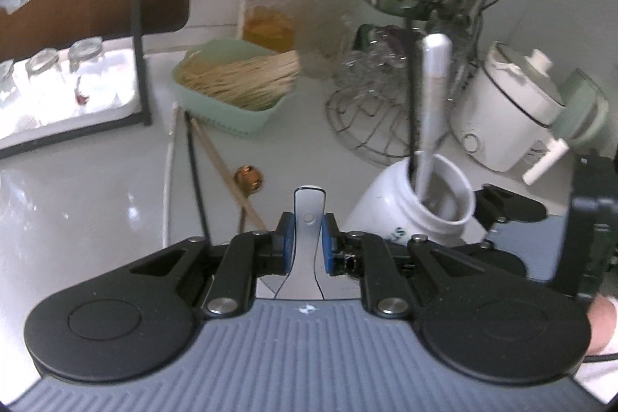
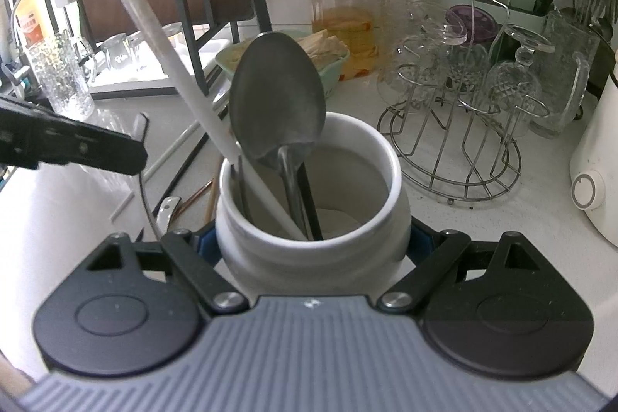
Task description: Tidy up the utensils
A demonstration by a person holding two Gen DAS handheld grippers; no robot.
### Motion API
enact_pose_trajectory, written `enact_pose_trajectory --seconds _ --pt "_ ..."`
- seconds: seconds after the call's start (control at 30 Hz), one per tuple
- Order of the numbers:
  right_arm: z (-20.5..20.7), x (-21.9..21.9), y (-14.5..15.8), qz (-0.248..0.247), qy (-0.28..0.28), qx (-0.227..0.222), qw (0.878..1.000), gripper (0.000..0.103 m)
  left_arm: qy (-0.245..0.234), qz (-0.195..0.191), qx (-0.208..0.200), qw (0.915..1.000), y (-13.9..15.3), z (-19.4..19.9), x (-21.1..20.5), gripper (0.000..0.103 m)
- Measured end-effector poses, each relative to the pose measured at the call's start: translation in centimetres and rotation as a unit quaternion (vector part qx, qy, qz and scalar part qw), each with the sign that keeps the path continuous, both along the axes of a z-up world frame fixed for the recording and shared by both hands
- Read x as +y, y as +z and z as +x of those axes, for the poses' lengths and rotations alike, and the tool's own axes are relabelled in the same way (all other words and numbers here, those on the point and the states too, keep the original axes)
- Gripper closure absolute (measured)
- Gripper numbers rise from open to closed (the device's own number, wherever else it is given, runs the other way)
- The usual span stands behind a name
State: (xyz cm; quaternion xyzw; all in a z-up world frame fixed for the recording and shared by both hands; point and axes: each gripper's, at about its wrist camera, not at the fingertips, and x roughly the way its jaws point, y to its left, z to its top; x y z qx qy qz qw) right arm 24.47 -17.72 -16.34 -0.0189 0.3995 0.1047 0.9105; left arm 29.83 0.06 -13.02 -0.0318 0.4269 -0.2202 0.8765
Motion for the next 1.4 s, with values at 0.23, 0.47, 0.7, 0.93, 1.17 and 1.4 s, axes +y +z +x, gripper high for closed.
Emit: enact_pose_trajectory --seconds 0.23,0.47,0.7,0.93,1.17,1.4 --pt "0.1 0.0 -0.1 -0.001 0.002 0.0 1.0 0.011 -0.041 -0.008 -0.023 0.9989 1.0 -1.1 -1.4 0.103" --pt "0.1 0.0 -0.1 -0.001 0.003 0.0 1.0 0.011 -0.051 -0.011 -0.013 0.9986 0.0 -0.4 -2.2 0.103" --pt "0.1 0.1 -0.1 0.001 0.004 0.0 1.0 0.011 -0.022 -0.003 0.022 0.9995 -1.9 1.2 0.1 0.103" --pt "0.1 0.0 -0.1 0.001 0.003 0.0 1.0 0.012 0.01 -0.019 0.076 0.9969 -4.8 2.9 1.2 0.102" --pt "0.1 -0.1 -0.1 0.0 0.006 0.002 1.0 0.012 0.024 -0.042 0.114 0.9923 -7.2 4.5 0.6 0.098" --pt "-0.2 -1.3 0.0 -0.003 -0.02 0.004 1.0 0.012 0.031 -0.041 0.12 0.9915 -7.9 5.7 -0.3 0.096"
